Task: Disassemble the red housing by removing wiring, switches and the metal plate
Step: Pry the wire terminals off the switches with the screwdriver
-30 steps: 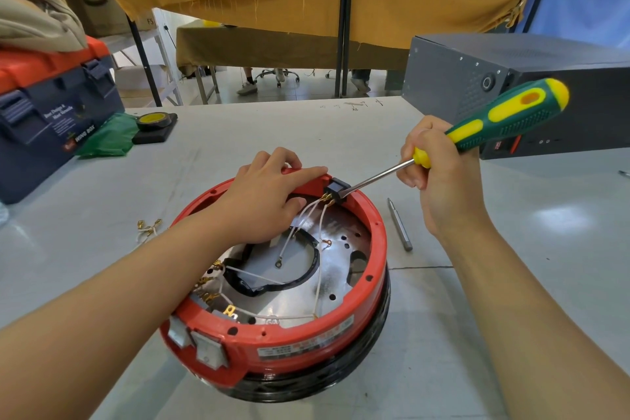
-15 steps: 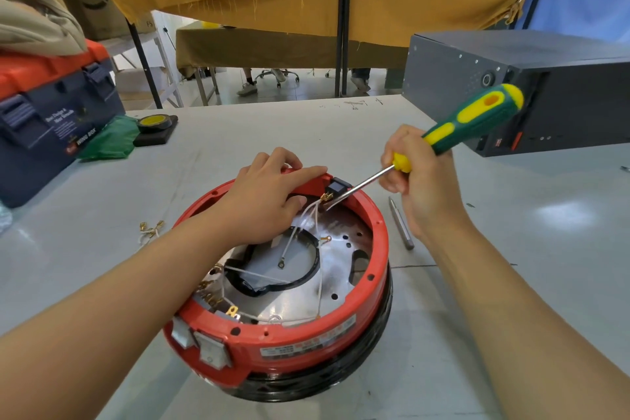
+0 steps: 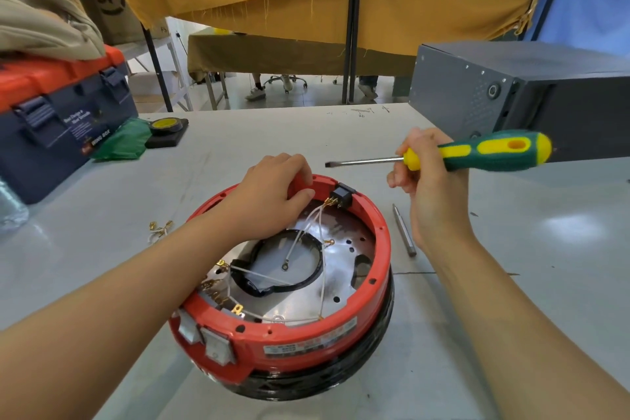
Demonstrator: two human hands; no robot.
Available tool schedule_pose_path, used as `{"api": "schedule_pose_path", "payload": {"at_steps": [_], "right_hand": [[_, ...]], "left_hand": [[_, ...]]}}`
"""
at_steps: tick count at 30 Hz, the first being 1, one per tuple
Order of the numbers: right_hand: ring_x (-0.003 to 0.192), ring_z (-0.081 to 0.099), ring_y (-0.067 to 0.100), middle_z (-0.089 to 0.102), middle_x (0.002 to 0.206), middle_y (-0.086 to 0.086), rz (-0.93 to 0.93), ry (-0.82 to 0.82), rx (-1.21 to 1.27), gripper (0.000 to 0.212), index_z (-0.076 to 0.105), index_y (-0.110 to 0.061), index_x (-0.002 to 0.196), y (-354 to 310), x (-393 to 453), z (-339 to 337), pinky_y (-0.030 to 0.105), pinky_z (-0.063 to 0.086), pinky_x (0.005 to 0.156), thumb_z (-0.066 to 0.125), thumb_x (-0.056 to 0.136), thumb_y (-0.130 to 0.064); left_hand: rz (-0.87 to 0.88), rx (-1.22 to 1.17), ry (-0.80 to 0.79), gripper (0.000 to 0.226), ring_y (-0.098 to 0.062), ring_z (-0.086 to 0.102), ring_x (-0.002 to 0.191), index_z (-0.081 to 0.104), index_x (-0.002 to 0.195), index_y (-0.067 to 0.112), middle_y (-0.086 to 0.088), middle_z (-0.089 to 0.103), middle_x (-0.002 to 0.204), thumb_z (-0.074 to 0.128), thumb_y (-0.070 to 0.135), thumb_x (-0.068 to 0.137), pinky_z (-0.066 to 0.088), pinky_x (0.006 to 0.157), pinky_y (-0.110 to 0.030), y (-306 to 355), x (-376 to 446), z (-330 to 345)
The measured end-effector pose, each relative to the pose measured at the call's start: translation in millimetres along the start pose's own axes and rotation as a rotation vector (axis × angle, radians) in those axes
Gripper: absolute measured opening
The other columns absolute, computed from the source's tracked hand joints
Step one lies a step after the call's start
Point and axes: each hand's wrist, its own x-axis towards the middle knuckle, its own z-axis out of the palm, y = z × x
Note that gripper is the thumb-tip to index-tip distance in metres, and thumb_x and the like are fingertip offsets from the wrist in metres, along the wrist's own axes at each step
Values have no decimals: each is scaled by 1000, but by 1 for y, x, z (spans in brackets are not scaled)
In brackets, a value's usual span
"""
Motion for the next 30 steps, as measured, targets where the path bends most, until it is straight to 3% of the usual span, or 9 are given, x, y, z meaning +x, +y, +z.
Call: {"api": "schedule_pose_path", "payload": {"at_steps": [4,7,12,15,17,22,25,28,30], "right_hand": [[61,58,12,61,58,-7,-30,-111,-180,15,60,-21,77,5,-8,6,19,50,62,56,87,-32],[63,62,5,64,64,-10,-37,-226,-214,8,61,-23,81,8,-11,8,20,53,64,60,89,-26],[60,62,1,66,64,-10,-45,-317,-247,11,62,-22,83,10,-18,13,13,49,60,61,93,-19],[59,61,3,67,63,-7,-40,-322,-265,12,62,-21,82,8,-18,16,15,49,60,60,94,-21],[58,61,4,66,62,-6,-35,-324,-275,12,62,-21,82,7,-18,16,15,48,60,59,94,-21],[59,61,4,65,62,-6,-22,-338,-311,13,63,-21,81,6,-18,17,15,49,60,60,94,-23],[60,61,6,65,63,-5,-17,-345,-310,14,63,-23,80,7,-19,15,17,49,61,61,93,-22],[60,61,5,65,63,-6,-22,-331,-294,14,63,-23,80,8,-20,15,16,49,61,60,94,-22],[60,61,3,66,64,-7,-26,-301,-282,13,63,-20,82,9,-21,14,15,49,61,58,94,-21]], "left_hand": [[3,-40,-22,9,-18,48,104,62,86,20,-1,57,112,60,27,89,35,89,-26,2,0,-7],[18,-63,-60,8,-8,50,86,65,80,21,3,57,97,64,27,85,35,72,-12,4,-4,-16],[42,-200,-215,2,0,58,67,71,81,23,10,67,74,71,21,82,44,63,-11,10,-21,-24],[90,-191,-356,15,-4,60,74,72,96,27,9,69,81,66,18,85,45,69,-16,13,-30,-24],[119,-103,-415,23,0,58,78,70,107,31,15,65,87,63,19,89,42,72,-10,15,-33,-22],[121,18,-453,34,6,51,82,62,124,31,19,60,98,50,15,96,33,72,-2,20,-37,-14],[89,14,-410,33,-4,59,99,64,121,28,10,67,115,50,13,95,40,82,-12,22,-39,-11],[57,-42,-332,25,4,61,71,72,107,26,20,70,80,55,15,92,40,63,-7,21,-39,-13],[47,-92,-264,20,10,54,54,75,101,24,30,56,56,59,17,90,35,53,-3,19,-38,-14]]}}
